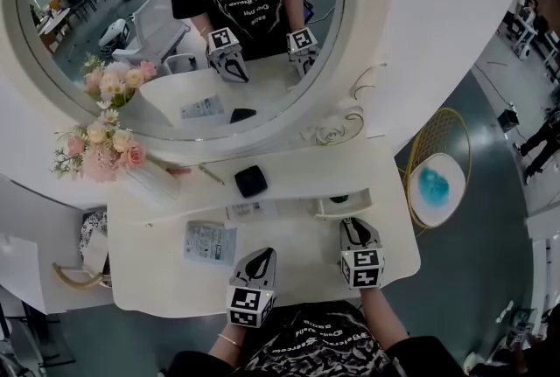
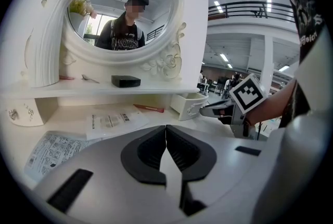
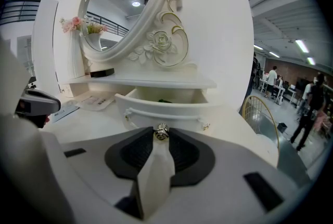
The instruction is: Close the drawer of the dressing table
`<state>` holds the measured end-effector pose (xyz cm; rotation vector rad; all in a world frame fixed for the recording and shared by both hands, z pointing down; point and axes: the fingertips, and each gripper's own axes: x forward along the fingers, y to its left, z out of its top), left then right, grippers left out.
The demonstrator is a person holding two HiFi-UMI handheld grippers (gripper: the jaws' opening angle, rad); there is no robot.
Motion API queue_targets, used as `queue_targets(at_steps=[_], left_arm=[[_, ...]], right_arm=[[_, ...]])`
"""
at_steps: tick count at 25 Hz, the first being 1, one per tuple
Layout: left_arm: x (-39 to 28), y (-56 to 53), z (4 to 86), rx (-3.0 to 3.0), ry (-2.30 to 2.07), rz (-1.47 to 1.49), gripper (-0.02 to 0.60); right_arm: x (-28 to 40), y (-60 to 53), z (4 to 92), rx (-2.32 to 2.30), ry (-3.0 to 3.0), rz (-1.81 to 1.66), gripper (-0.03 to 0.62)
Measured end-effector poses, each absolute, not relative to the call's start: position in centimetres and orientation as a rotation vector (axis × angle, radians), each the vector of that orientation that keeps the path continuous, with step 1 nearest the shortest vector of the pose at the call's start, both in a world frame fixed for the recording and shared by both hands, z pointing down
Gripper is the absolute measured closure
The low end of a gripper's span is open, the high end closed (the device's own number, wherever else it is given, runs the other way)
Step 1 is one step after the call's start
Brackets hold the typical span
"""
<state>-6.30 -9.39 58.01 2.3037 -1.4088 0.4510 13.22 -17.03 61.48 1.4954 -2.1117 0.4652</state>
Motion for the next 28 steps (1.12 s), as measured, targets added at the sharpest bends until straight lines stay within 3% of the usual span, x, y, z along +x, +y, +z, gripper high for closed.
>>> queue_targets(at_steps=[28], left_arm=[[-6.8,-8.5,59.3,2.284,-1.389,0.509,0.565]], right_arm=[[13.3,-17.7,61.4,1.487,-2.121,0.445,0.490]])
